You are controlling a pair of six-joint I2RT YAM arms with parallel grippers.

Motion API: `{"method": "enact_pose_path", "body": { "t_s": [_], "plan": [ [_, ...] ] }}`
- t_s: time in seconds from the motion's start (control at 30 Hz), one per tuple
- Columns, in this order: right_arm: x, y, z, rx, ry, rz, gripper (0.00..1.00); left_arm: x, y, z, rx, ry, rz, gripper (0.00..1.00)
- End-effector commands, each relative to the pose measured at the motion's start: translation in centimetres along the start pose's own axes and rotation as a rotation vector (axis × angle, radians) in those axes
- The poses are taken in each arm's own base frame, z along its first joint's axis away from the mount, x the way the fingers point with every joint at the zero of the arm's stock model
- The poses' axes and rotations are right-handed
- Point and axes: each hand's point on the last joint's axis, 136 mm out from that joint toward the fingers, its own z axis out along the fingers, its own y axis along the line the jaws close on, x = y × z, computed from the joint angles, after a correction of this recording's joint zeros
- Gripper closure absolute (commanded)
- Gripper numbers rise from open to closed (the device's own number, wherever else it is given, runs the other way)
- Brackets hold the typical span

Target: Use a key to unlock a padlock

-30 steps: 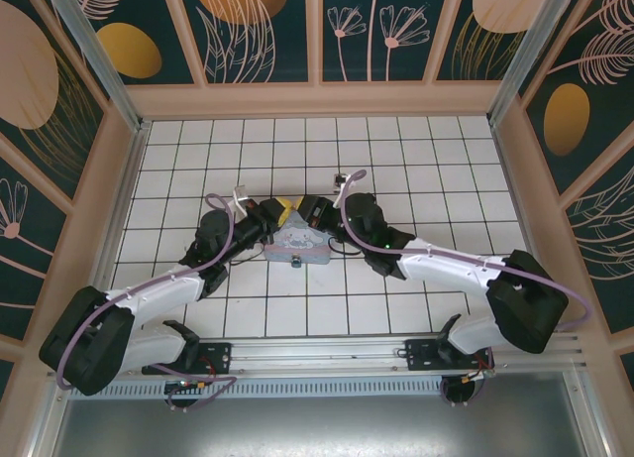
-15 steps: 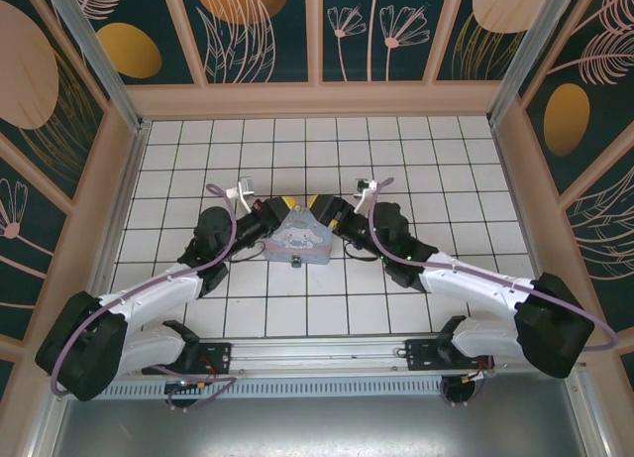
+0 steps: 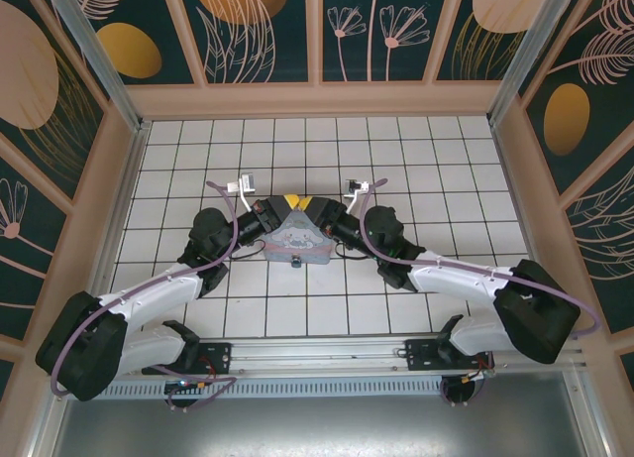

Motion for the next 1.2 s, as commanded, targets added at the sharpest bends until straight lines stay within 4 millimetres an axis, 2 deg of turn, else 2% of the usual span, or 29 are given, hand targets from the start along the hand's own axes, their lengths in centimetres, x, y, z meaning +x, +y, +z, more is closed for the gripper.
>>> {"method": "enact_pose_path", "body": {
  "t_s": [0.0,0.1,0.17,0.33,0.4,0.43,0.47,0.5,0.53,0.6,0.8,0.93,1.17],
  "plan": [
    [0.4,1.1,0.0,-0.064,0.005,0.005,0.63,-0.4,-1.9,0.0,0.072,-0.009,0.055,1.0],
    [0.4,1.4,0.2,-0.074,0.006,0.004,0.68,-0.3,-1.8,0.0,0.075,-0.008,0.048,1.0],
    [0.3,1.6,0.4,-0.08,0.004,-0.001,0.75,-0.2,-1.8,0.0,0.077,-0.003,0.046,1.0],
    [-0.2,2.0,0.7,-0.082,-0.008,-0.016,1.0,-0.1,-1.7,0.1,0.075,0.003,0.041,1.0],
    [-0.4,2.1,0.6,-0.08,-0.014,-0.021,1.0,0.0,-1.4,0.1,0.063,0.005,0.035,1.0],
    [-0.5,2.0,0.6,-0.076,-0.019,-0.027,1.0,-0.2,-1.2,0.1,0.05,-0.003,0.027,0.78],
    [-0.7,1.8,0.5,-0.063,-0.024,-0.034,1.0,-0.5,-1.0,0.0,0.032,-0.017,0.019,0.45],
    [-0.8,1.6,0.4,-0.046,-0.033,-0.041,1.0,-0.7,-0.7,-0.1,0.004,-0.034,0.008,0.19],
    [-0.9,1.3,0.2,-0.032,-0.04,-0.047,1.0,-1.0,-0.5,-0.3,-0.021,-0.052,0.0,0.09],
    [-1.0,1.0,-0.2,-0.017,-0.046,-0.054,1.0,-1.7,-0.4,-0.7,-0.057,-0.088,-0.009,0.01],
    [-0.8,0.9,-0.6,-0.02,-0.045,-0.059,1.0,-2.2,-0.1,-0.9,-0.097,-0.11,-0.138,0.04],
    [-0.8,1.2,-0.5,-0.036,-0.044,-0.056,1.0,-1.4,0.5,-0.7,-0.086,-0.086,-0.23,0.22],
    [-0.2,1.4,0.4,-0.046,-0.02,-0.053,1.0,-1.3,0.5,-0.6,-0.065,-0.083,-0.241,0.53]
  ]
}}
